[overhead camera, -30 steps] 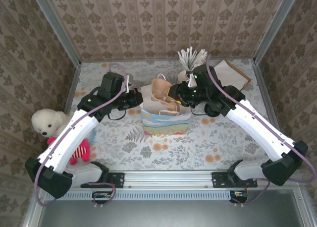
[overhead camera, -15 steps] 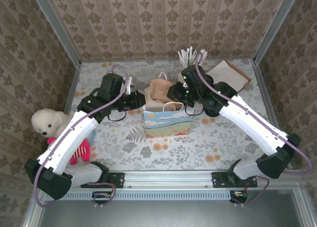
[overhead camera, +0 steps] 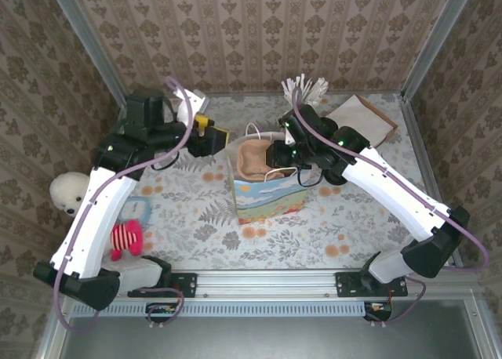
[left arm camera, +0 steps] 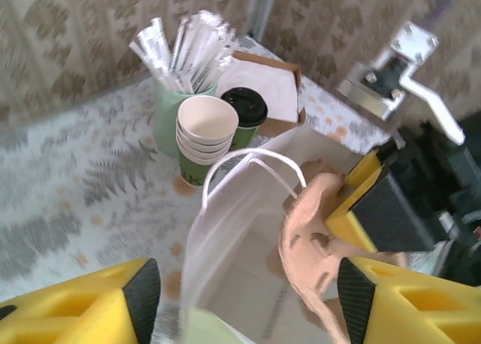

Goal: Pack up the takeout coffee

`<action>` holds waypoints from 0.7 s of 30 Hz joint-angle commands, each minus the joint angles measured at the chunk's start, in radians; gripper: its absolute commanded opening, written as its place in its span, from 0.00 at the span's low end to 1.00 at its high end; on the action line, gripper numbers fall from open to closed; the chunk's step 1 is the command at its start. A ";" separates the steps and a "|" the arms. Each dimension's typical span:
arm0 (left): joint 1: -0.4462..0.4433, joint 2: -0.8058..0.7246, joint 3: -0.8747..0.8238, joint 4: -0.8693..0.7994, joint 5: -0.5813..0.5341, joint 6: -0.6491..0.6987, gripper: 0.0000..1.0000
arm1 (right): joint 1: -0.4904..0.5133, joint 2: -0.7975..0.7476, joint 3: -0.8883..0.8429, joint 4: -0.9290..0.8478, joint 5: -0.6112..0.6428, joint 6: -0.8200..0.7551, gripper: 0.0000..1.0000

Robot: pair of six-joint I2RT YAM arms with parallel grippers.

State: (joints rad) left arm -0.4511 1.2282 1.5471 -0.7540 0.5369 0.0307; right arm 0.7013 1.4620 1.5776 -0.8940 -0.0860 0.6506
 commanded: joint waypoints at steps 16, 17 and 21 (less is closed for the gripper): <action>0.037 0.356 0.262 -0.113 0.345 0.982 0.76 | 0.006 -0.025 0.024 -0.075 -0.080 -0.168 0.29; 0.028 0.377 0.280 -0.146 0.349 1.025 0.76 | 0.005 -0.023 0.033 -0.081 -0.083 -0.171 0.29; 0.014 0.437 0.356 -0.275 0.393 1.161 0.74 | 0.006 -0.026 0.037 -0.094 -0.080 -0.172 0.29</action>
State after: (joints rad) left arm -0.4274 1.6360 1.8511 -0.8936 0.8455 1.0245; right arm 0.7013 1.4593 1.5871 -0.9432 -0.1478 0.4992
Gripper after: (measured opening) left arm 0.748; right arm 0.295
